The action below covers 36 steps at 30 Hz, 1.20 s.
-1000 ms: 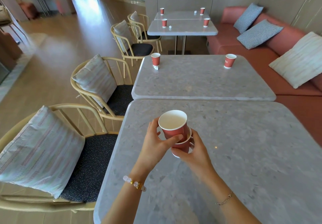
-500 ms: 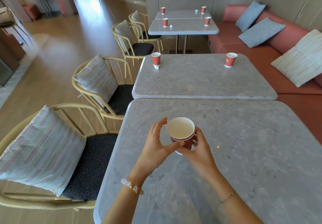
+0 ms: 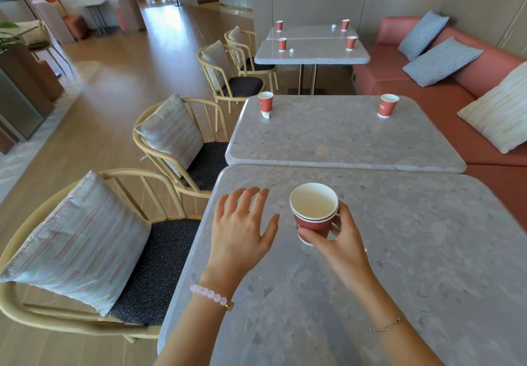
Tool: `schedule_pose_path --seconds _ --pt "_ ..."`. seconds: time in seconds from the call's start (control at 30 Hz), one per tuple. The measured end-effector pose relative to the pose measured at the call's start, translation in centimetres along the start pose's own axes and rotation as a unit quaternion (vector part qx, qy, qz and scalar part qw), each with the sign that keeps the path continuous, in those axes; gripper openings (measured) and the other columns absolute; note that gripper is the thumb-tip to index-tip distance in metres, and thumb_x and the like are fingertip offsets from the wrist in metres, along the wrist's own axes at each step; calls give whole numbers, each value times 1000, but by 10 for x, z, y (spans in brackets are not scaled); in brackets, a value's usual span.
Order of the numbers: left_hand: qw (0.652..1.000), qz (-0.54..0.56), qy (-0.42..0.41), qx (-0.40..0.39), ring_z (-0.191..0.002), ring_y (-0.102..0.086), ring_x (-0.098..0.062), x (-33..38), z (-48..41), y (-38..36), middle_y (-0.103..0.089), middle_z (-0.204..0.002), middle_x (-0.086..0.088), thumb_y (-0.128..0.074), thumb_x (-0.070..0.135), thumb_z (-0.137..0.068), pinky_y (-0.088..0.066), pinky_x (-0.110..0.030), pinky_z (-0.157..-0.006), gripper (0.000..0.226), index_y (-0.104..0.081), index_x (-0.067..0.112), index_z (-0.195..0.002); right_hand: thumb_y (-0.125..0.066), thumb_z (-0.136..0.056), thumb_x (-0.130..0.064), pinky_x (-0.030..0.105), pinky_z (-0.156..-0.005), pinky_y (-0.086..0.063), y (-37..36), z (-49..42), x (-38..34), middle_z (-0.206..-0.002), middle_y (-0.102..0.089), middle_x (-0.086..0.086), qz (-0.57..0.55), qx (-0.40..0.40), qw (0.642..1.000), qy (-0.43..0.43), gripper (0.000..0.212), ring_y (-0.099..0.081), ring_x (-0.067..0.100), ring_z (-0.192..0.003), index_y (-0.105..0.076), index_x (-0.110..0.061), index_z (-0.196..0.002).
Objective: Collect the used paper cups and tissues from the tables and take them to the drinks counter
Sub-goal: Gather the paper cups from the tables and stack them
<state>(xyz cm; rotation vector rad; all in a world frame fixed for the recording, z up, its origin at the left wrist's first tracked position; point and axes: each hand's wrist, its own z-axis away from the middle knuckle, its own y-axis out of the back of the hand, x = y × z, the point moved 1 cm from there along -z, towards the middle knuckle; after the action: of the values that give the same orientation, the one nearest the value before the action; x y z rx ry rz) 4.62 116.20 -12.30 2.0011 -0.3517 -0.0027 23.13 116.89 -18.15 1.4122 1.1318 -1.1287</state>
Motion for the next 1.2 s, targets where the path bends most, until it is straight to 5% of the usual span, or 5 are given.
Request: schedule_pose_path --seconds 0.37,1.2 --pt "998 -21 40 -33 -113 -56 -27 6 16 -7 -62 -120 -4 -48 44 -89 -40 -47 -98 45 -58 16 -123 -80 -53 -49 10 -77 -47 8 6 -8 -114 -61 -19 -15 -26 999 17 68 -59 -2 -105 -49 -48 -114" --pt "969 -84 218 74 -102 -60 -26 -33 112 65 -65 -111 -1 -45 43 -89 -44 -43 -92 42 -61 15 -115 -83 -60 -27 13 -79 -48 -71 33 -35 -117 -62 -9 -50 -224 972 59 69 -60 2 -104 -51 -32 -121"
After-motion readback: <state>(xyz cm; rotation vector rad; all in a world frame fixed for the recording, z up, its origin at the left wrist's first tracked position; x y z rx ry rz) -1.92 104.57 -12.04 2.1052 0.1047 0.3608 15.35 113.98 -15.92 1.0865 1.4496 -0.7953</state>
